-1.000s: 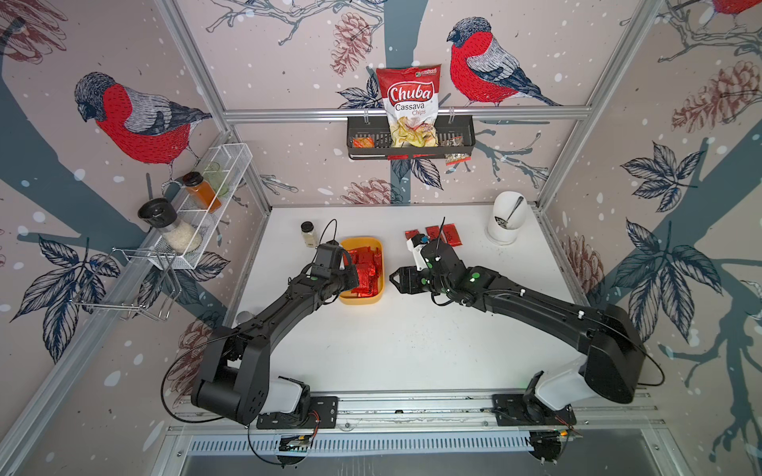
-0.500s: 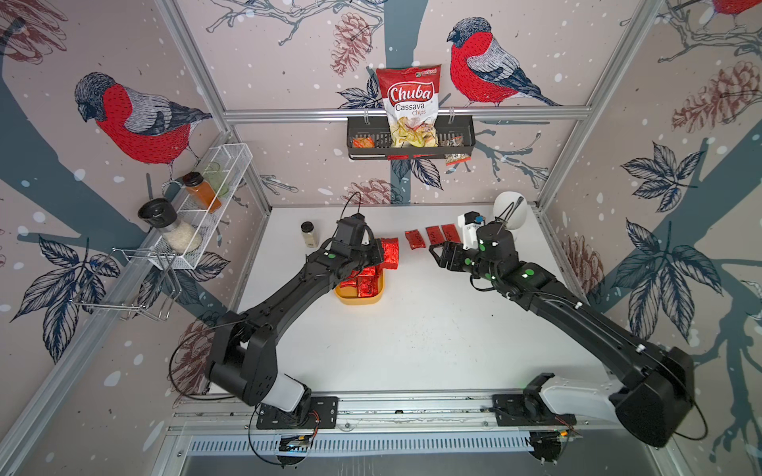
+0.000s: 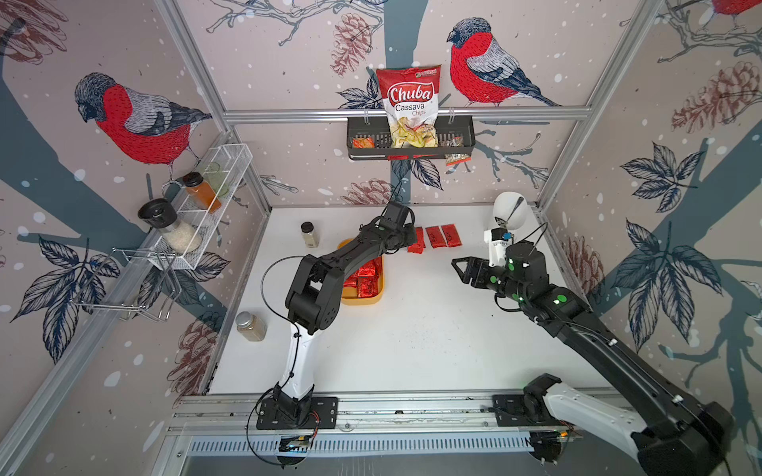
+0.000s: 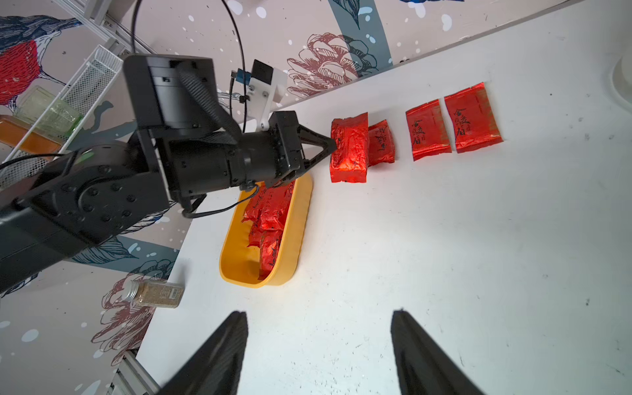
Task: Take the tea bags out of the storage box
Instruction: Place the tea bag at the center of the board.
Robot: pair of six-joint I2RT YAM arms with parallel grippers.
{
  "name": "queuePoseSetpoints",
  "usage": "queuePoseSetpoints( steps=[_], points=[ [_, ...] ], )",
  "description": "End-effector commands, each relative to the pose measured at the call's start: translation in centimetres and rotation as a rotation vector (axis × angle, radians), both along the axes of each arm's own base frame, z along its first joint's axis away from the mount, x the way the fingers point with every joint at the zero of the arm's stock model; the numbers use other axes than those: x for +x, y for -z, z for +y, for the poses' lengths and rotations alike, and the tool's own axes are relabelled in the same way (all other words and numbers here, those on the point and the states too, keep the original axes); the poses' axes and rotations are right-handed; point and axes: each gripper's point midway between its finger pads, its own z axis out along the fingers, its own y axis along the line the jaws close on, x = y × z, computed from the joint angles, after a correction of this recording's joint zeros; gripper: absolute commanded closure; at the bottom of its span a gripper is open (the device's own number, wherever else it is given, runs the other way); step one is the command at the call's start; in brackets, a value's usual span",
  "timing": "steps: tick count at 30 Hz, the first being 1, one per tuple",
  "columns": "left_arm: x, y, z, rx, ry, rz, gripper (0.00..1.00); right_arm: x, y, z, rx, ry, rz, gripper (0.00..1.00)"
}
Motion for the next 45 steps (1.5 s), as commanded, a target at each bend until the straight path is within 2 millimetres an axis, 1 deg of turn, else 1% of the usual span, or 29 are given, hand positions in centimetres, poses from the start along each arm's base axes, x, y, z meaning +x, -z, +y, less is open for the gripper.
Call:
queuePoseSetpoints(
  steps=[1,3,7,10,12,15,20,23,25,26,28,29,32,34,36,39,41,43,45],
  points=[
    [1.3,1.1,1.8,0.072,-0.056,0.009,1.00,-0.5,0.3,-0.1,0.007,-0.008,0.015,0.28],
    [1.8,1.4,2.8,0.081,-0.084,0.018,1.00,-0.5,0.5,-0.1,0.001,-0.008,0.018,0.28],
    [2.1,1.7,4.7,0.070,-0.118,0.027,1.00,-0.4,0.7,0.0,-0.001,-0.010,0.022,0.28],
    [2.3,2.6,5.8,0.070,-0.124,0.047,1.00,-0.2,0.9,0.2,0.001,-0.014,0.024,0.28],
    [2.4,3.5,6.0,0.076,-0.117,0.065,1.00,0.1,1.0,0.5,0.002,-0.018,0.029,0.28],
    [2.4,4.5,5.6,0.076,-0.099,0.083,1.00,0.3,1.2,0.7,0.003,-0.022,0.034,0.28],
    [2.5,5.7,5.5,0.074,-0.100,0.100,1.00,0.3,1.5,0.8,0.005,-0.020,0.044,0.28],
    [2.6,6.0,5.8,0.075,-0.110,0.106,1.00,0.2,1.7,0.6,0.000,-0.014,0.048,0.29],
    [2.8,5.8,5.9,0.070,-0.119,0.102,1.00,0.2,1.8,0.6,-0.002,-0.013,0.049,0.28],
    [2.9,5.6,6.0,0.069,-0.123,0.097,0.98,0.1,1.8,0.6,-0.001,-0.015,0.049,0.28],
    [3.2,4.7,5.9,0.057,-0.122,0.078,0.82,0.1,1.8,0.7,-0.001,-0.017,0.051,0.28],
    [3.3,4.1,5.8,0.050,-0.118,0.064,0.75,0.1,1.8,0.8,0.001,-0.018,0.050,0.28],
    [3.6,1.6,5.4,0.031,-0.102,0.023,0.65,0.0,1.9,1.3,0.004,-0.031,0.056,0.28],
    [3.7,-0.5,5.3,0.015,-0.093,-0.007,0.62,0.1,1.9,1.9,0.002,-0.041,0.057,0.28],
    [3.4,-2.7,5.4,0.002,-0.086,-0.038,0.62,0.1,2.0,2.8,-0.002,-0.057,0.058,0.28],
    [2.4,-6.6,5.6,-0.025,-0.069,-0.092,0.61,0.2,1.9,4.9,-0.017,-0.088,0.056,0.28],
    [1.1,-9.2,6.2,-0.042,-0.068,-0.128,0.61,0.4,2.3,6.7,-0.032,-0.114,0.061,0.28],
    [-0.6,-11.1,7.2,-0.047,-0.073,-0.159,0.60,0.7,2.4,8.5,-0.042,-0.141,0.067,0.29],
    [-2.7,-11.8,8.9,-0.046,-0.092,-0.167,0.59,1.2,3.0,10.3,-0.062,-0.166,0.080,0.30]
  ],
)
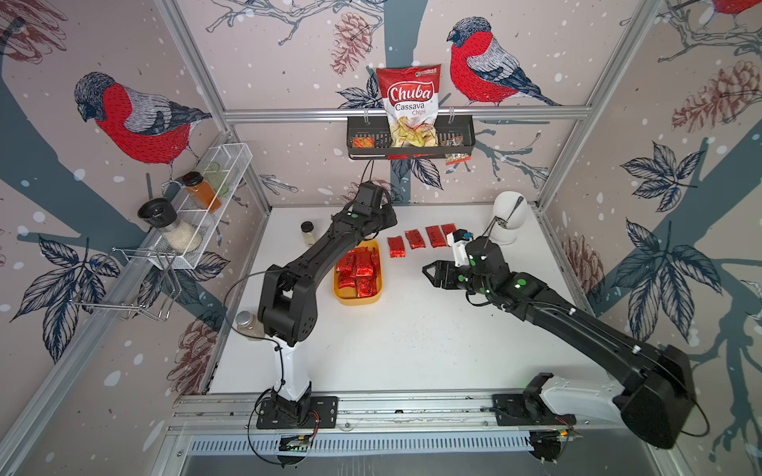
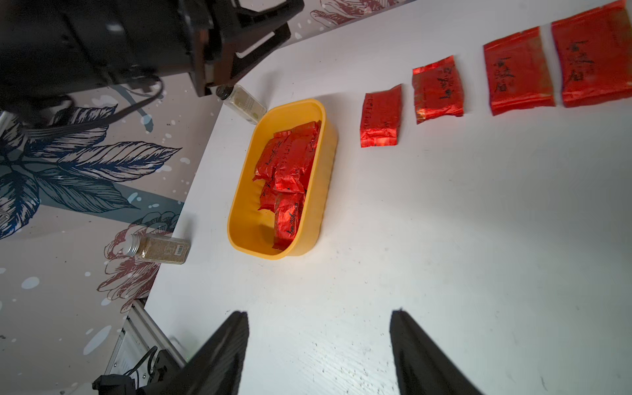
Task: Take the tea bags out of the storage box
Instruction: Pick up the tea bag from the storage box.
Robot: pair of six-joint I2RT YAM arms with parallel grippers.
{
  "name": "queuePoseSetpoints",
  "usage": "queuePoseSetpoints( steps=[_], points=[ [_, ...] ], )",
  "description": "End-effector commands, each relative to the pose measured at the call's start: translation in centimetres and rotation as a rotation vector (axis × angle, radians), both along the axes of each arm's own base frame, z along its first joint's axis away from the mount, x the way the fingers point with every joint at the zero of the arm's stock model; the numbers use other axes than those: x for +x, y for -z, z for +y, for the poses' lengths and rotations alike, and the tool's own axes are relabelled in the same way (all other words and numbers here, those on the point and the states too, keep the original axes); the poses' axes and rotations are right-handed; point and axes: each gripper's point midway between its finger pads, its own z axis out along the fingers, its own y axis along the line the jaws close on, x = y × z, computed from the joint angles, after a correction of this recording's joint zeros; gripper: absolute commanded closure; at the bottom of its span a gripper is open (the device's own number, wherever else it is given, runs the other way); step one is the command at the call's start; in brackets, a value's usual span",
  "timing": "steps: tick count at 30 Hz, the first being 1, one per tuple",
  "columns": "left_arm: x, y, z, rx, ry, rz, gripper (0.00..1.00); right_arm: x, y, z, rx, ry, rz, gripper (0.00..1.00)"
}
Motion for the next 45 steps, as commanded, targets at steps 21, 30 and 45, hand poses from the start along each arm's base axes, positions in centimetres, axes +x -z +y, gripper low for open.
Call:
queuePoseSetpoints(
  steps=[21,30,45],
  points=[
    [-19.3,8.9,14.6,-0.080,-0.258,0.127,0.51,9.9,7.2,18.1,-0.216,-0.110,0.094,0.47],
    [-21.7,10.2,14.9,-0.135,-0.261,0.132,0.47,11.5,11.6,19.9,-0.305,-0.058,0.130,0.36],
    [-22.0,10.1,14.4,-0.125,-0.204,0.111,0.46,10.4,14.8,19.5,-0.367,-0.011,0.166,0.30]
  ],
)
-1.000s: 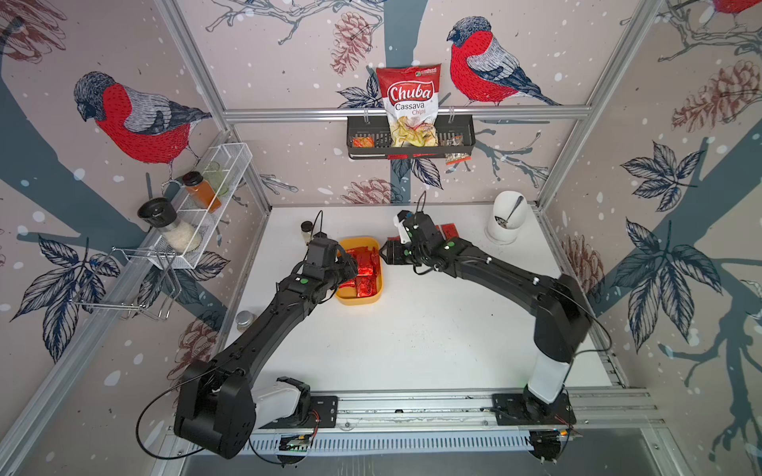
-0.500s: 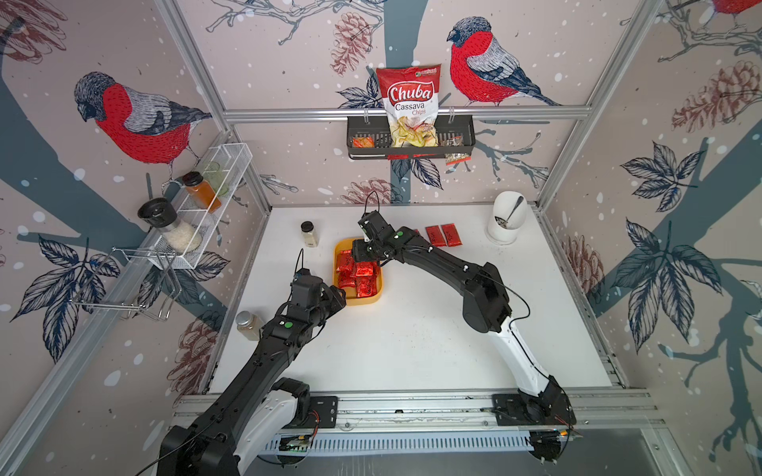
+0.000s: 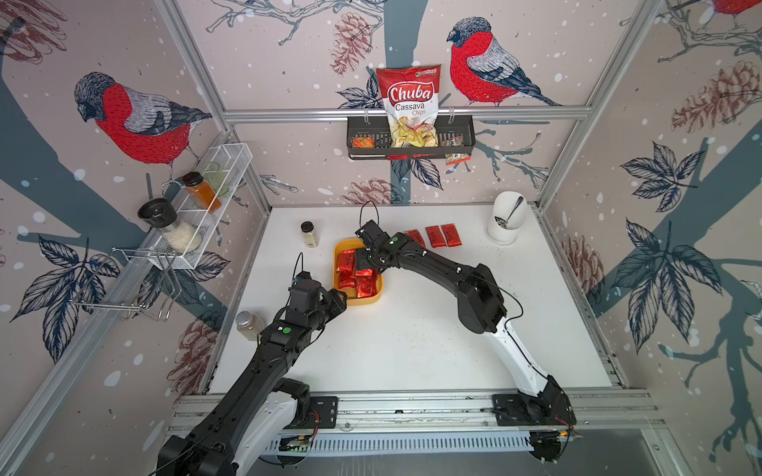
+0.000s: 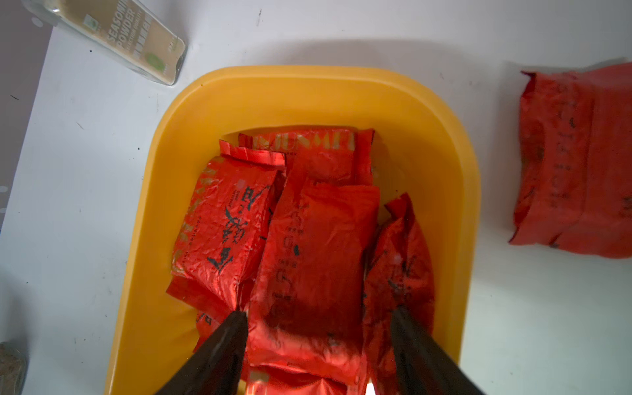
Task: Take the tea bags out of the storage box
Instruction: Pick up the tea bag from the storage box.
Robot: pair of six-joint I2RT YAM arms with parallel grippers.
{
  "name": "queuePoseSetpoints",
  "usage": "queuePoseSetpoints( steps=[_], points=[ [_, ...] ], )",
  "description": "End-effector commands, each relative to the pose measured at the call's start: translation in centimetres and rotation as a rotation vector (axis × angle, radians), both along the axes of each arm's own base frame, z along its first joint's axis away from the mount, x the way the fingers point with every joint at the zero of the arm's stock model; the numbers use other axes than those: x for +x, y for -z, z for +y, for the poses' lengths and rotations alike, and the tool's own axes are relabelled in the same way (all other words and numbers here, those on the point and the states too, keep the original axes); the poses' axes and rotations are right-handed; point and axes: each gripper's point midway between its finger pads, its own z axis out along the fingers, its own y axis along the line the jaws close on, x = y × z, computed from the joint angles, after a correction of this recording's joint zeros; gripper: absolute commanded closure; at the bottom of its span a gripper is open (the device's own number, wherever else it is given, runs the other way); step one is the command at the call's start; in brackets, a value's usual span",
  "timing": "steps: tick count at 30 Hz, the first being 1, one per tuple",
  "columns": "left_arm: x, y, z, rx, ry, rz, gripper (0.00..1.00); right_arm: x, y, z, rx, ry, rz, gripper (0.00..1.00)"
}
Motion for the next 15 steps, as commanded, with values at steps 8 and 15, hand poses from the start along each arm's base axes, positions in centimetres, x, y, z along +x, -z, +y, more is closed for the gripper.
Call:
queuePoseSetpoints(
  steps=[8,15],
  points=[
    [0.3,-0.6,-0.5,-0.012,0.029,-0.041,0.46,-0.9,0.4,0.5,-0.007,0.011,0.009,0.41],
    [0.4,-0.7,-0.8,-0.022,0.042,-0.043,0.46,-0.2,0.4,-1.3,-0.095,0.063,-0.047,0.53]
  ],
)
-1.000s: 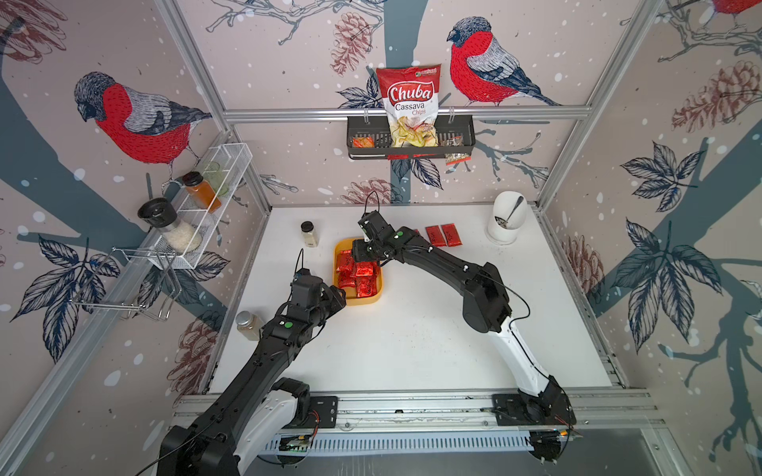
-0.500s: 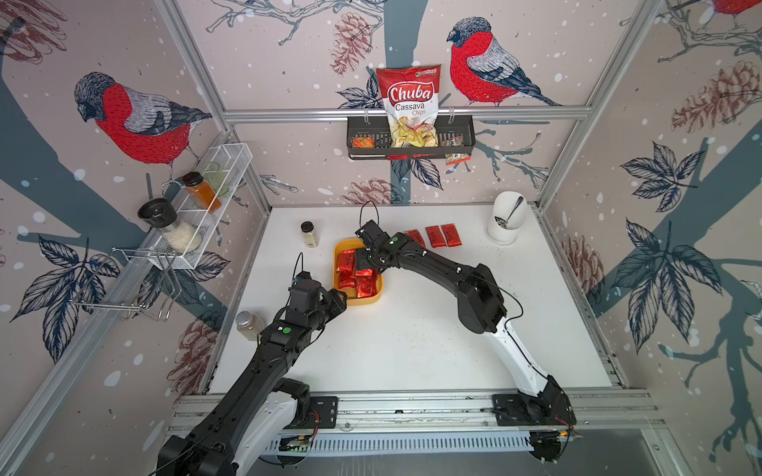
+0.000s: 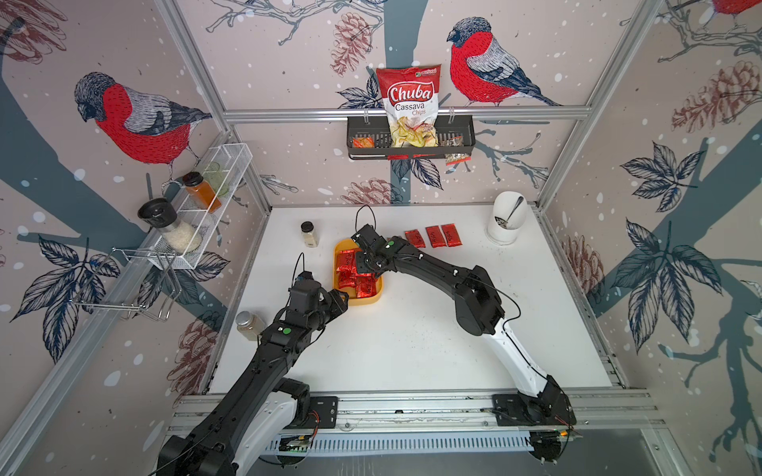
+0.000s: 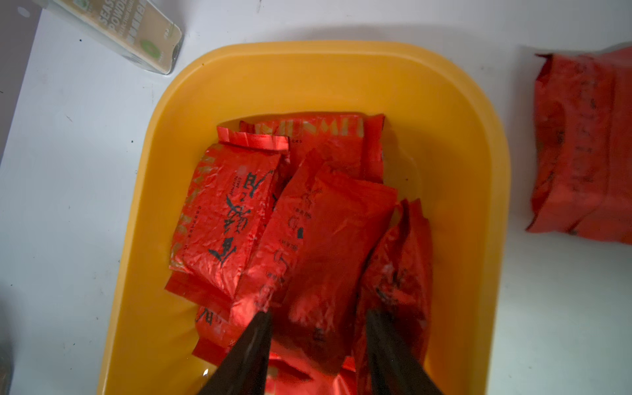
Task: Take the tea bags out of the storage box
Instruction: Pick up the tea bag from the storage box.
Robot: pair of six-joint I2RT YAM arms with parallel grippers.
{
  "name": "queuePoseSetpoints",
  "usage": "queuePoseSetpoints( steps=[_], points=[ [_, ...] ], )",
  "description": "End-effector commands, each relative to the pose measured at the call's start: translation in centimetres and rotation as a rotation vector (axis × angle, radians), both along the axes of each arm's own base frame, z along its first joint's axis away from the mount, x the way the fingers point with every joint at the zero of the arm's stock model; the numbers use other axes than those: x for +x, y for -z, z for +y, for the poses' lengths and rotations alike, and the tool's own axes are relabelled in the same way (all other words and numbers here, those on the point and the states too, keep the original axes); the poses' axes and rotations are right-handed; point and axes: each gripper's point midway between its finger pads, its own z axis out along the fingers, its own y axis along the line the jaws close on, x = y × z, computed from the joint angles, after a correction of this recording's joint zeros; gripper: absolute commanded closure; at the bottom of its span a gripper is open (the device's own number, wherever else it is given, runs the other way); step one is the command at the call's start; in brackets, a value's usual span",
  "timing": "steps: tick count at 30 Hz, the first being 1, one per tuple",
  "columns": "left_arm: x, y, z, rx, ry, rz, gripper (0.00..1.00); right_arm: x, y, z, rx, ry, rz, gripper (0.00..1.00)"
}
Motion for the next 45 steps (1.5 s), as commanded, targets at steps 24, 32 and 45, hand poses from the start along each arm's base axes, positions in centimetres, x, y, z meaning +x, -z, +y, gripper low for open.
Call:
queuePoseSetpoints(
  steps=[24,32,45],
  points=[
    [0.6,-0.9,-0.8,-0.028,0.031,-0.039,0.45,1.6,0.6,-4.4,-0.280,0.061,-0.140,0.87],
    [0.6,-1.1,-0.7,-0.029,0.031,-0.046,0.45,1.6,-1.8,-3.8,-0.229,0.055,-0.157,1.00],
    [1.0,-2.9,-1.3,-0.029,0.066,-0.067,0.45,0.9,-12.3,-4.4,0.018,0.037,-0.205,1.00]
  ],
)
